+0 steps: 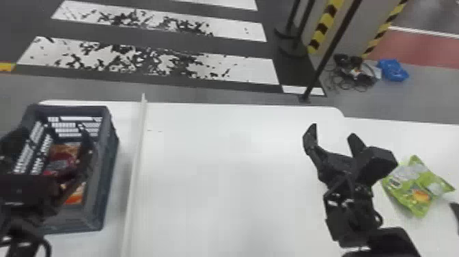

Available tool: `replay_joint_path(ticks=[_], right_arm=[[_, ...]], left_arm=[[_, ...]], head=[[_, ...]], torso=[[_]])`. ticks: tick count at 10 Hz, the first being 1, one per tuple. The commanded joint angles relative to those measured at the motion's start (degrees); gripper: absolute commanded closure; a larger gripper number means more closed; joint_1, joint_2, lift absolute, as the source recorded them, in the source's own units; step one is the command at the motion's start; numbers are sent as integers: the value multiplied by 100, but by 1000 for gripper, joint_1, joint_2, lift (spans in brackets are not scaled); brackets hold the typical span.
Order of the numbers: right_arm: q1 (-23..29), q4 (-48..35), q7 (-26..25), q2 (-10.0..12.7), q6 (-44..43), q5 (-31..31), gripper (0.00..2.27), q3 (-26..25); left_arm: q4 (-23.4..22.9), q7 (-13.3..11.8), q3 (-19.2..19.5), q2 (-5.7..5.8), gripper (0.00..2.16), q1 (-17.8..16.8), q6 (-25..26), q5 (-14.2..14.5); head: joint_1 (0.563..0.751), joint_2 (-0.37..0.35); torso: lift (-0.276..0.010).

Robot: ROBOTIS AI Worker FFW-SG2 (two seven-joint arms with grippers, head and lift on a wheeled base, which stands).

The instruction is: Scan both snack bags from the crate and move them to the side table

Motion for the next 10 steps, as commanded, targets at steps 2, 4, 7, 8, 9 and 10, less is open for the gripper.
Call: replay_joint_path(ticks=[2,4,7,8,9,10], right_arm=[[211,-326,-11,191,-69,582,60,570],[326,-458,-29,288,-175,652,63,772],[493,-625,-47,279,-193,687,63,781],[528,-633,-47,270,-175,696,63,781],[545,-651,-55,262,-157,740,63,799],[554,-669,-47,253,-157,793,63,834]], left_arm=[[-185,78,-4,-74,70,41,329,28],[-334,78,67,-101,70,129,733,37],[-396,430,111,-110,70,190,628,195],[-396,210,269,-83,70,182,645,406],[-396,96,383,-48,70,173,733,423],[-501,96,453,-39,73,146,1067,494]], head=[[695,-82],[695,-28],[695,28],[695,37],[695,38],[695,47]], torso=[[-29],[-29],[-29],[-29],[-29],[-29]])
